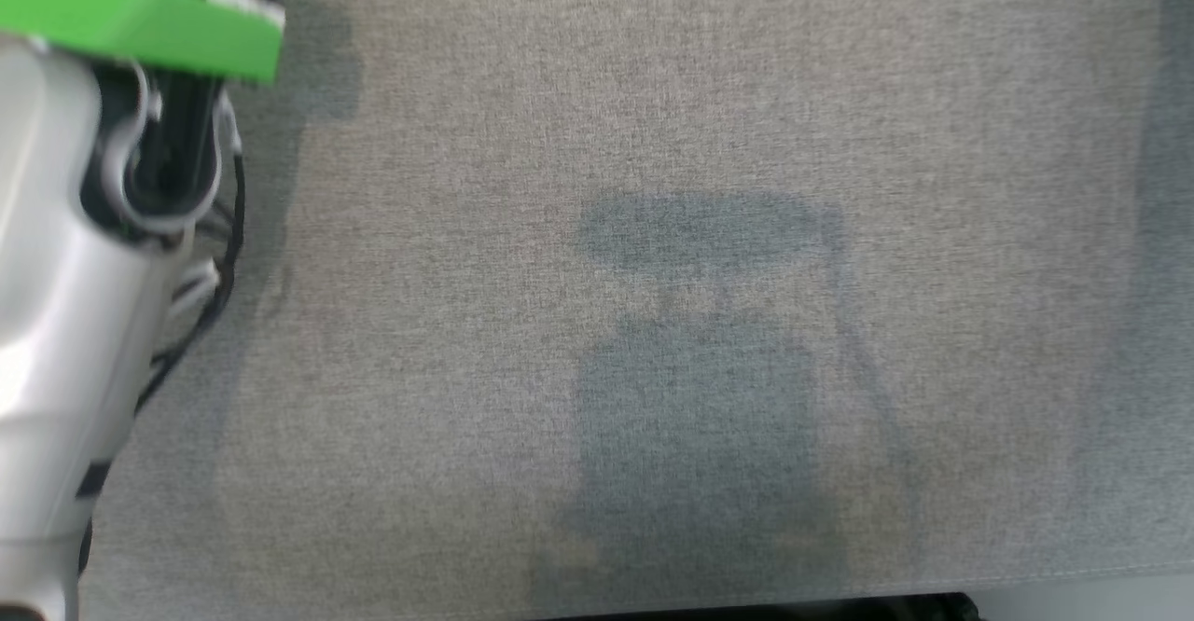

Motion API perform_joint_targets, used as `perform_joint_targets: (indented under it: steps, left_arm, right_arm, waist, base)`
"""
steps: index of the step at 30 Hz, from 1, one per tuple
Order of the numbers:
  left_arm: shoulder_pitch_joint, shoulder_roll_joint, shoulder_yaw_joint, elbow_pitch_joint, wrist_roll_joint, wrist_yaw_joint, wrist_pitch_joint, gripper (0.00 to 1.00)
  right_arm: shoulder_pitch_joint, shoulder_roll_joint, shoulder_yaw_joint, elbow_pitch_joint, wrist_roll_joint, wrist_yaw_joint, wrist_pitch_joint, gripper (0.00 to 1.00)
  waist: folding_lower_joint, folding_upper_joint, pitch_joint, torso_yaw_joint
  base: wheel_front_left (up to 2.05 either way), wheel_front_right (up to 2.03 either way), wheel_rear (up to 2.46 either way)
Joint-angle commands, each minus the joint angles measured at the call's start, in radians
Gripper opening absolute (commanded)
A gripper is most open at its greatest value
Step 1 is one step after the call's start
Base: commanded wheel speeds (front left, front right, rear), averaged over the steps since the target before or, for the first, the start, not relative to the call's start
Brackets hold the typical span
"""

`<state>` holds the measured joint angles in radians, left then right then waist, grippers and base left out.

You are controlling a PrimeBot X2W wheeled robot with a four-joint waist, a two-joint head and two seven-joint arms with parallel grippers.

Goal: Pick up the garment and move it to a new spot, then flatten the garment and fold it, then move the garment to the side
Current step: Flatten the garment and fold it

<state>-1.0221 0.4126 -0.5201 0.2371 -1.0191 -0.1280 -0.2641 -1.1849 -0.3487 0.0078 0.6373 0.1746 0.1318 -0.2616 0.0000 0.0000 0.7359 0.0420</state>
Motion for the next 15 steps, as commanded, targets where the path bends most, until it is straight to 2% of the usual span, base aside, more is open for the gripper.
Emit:
perform_joint_targets:
  steps: [1, 6, 11, 15]
  left_arm:
    - [0.049, 0.024, -0.008, -0.007, -0.028, -0.004, -0.001, 0.00]
    - [0.245, 0.087, -0.062, -0.013, -0.126, -0.004, 0.000, 0.00]
    - [0.423, 0.098, -0.054, -0.029, -0.204, -0.004, -0.002, 0.00]
    - [0.559, 0.113, -0.034, -0.077, -0.231, -0.003, -0.002, 0.00]
  right_arm:
    - [0.043, -0.015, -0.010, -0.013, 0.014, -0.002, -0.004, 0.00]
    - [0.258, 0.000, -0.003, -0.012, 0.081, -0.002, -0.004, 0.00]
    - [0.420, -0.005, 0.036, 0.028, 0.132, -0.002, -0.004, 0.00]
    - [0.520, -0.016, 0.052, 0.016, 0.185, -0.003, -0.004, 0.00]
  waist:
    - [0.0000, 0.0000, -0.134, -0.020]
    - [0.0000, 0.0000, -0.275, -0.048]
    - [0.0000, 0.0000, -0.389, -0.064]
    - [0.0000, 0.0000, -0.450, -0.065]
  base:
    - [0.00, 0.00, 0.00]
    - [0.00, 0.00, 0.00]
    - [0.00, 0.00, 0.00]
    - [0.00, 0.00, 0.00]
